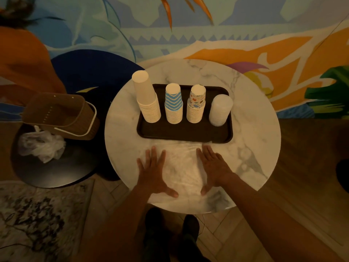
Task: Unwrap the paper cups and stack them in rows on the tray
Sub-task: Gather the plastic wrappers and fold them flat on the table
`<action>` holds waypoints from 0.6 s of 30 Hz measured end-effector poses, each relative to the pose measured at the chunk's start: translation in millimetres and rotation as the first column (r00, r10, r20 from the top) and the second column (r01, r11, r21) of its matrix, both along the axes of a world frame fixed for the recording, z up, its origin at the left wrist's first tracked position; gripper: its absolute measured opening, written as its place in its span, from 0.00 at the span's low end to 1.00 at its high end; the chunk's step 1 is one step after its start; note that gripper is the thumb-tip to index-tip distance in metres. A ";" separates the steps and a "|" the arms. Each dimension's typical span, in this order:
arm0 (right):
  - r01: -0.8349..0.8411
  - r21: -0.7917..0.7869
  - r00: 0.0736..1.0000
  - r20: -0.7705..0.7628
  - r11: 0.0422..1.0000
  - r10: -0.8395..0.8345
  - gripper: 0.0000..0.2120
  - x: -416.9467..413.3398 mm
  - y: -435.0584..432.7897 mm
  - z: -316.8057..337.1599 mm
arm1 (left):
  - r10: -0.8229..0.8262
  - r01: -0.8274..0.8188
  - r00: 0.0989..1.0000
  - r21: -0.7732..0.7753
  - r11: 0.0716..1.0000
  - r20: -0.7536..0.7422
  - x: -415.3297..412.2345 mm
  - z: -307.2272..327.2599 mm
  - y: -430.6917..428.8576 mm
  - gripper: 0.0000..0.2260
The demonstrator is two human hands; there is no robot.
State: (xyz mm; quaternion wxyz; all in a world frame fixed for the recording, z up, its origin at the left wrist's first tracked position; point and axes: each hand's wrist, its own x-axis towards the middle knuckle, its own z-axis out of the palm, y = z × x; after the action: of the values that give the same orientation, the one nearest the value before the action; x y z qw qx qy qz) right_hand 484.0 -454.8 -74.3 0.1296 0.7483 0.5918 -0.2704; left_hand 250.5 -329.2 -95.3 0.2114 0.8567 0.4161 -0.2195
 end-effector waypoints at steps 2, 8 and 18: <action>0.007 -0.005 1.000 0.006 1.000 -0.007 0.81 5.4 -3.8 -0.2 | 0.025 -0.025 0.999 -0.010 1.000 -0.028 -15.7 3.1 11.1 0.77; 0.040 -0.030 0.999 0.007 0.999 -0.040 0.84 7.6 -9.0 -1.0 | 0.005 -0.002 0.994 0.026 1.000 -0.109 -14.4 16.6 21.8 0.77; 0.038 -0.065 0.997 0.067 0.997 -0.033 0.83 4.1 -7.7 3.3 | -0.225 0.224 0.974 0.033 0.974 0.038 68.1 -3.4 -25.8 0.76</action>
State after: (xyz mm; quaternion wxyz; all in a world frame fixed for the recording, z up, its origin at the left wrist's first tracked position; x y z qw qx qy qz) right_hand 488.1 -462.6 -71.0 0.1690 0.7624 0.5645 -0.2674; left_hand 318.6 -355.1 -98.7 0.1814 0.9056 0.3153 -0.2182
